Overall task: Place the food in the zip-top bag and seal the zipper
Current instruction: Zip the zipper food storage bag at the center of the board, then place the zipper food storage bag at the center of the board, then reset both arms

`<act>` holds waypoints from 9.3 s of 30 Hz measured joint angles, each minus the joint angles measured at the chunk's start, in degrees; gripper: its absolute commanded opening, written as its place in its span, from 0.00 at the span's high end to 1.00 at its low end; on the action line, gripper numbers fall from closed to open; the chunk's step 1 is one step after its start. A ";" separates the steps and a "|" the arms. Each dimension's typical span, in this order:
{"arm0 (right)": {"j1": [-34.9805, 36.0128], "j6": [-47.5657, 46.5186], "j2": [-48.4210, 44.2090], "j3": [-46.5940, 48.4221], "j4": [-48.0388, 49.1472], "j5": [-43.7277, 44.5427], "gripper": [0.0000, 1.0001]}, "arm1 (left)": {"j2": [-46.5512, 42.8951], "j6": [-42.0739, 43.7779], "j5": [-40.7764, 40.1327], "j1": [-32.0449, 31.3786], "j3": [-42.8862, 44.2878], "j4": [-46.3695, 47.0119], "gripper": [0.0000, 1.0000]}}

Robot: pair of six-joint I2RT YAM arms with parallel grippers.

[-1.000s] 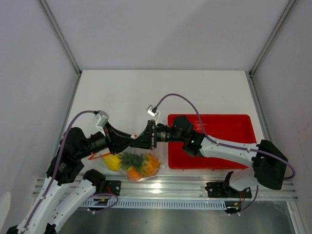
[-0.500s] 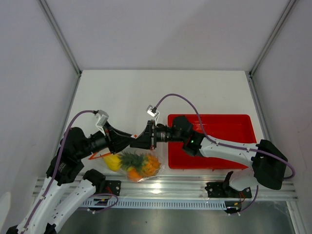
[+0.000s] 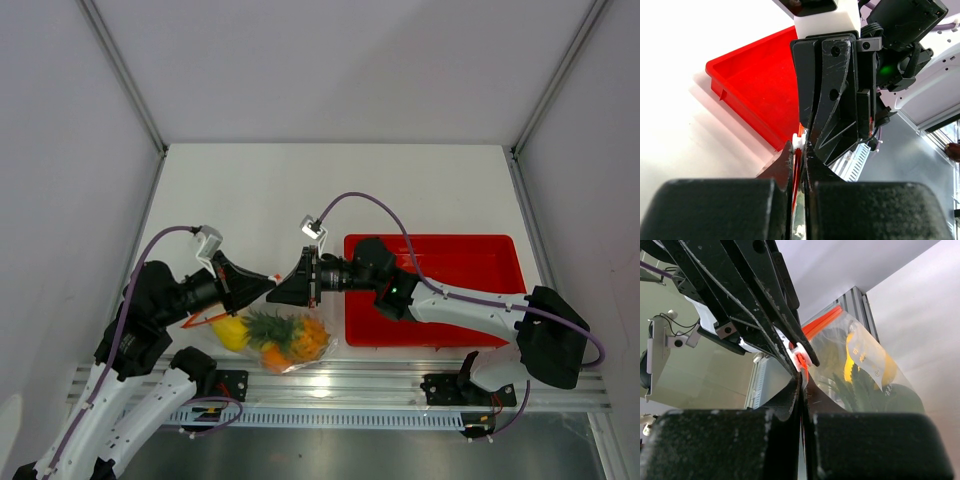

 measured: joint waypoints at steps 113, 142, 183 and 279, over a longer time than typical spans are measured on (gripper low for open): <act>-10.54 -21.51 0.66 10.19 -15.17 -20.87 0.49 | -2.40 4.07 1.62 -0.07 5.75 -14.08 0.99; -7.32 -19.98 5.40 13.70 -10.10 -27.30 0.72 | -2.08 3.89 3.06 -0.04 3.80 -11.23 0.99; -13.33 -22.01 -8.15 1.42 -13.33 -11.54 1.00 | -4.76 3.43 -3.61 -0.04 3.39 -15.52 0.95; -31.04 -17.40 50.29 58.80 -40.57 23.85 0.01 | -12.15 -9.05 -24.35 -0.11 -0.33 -16.96 0.01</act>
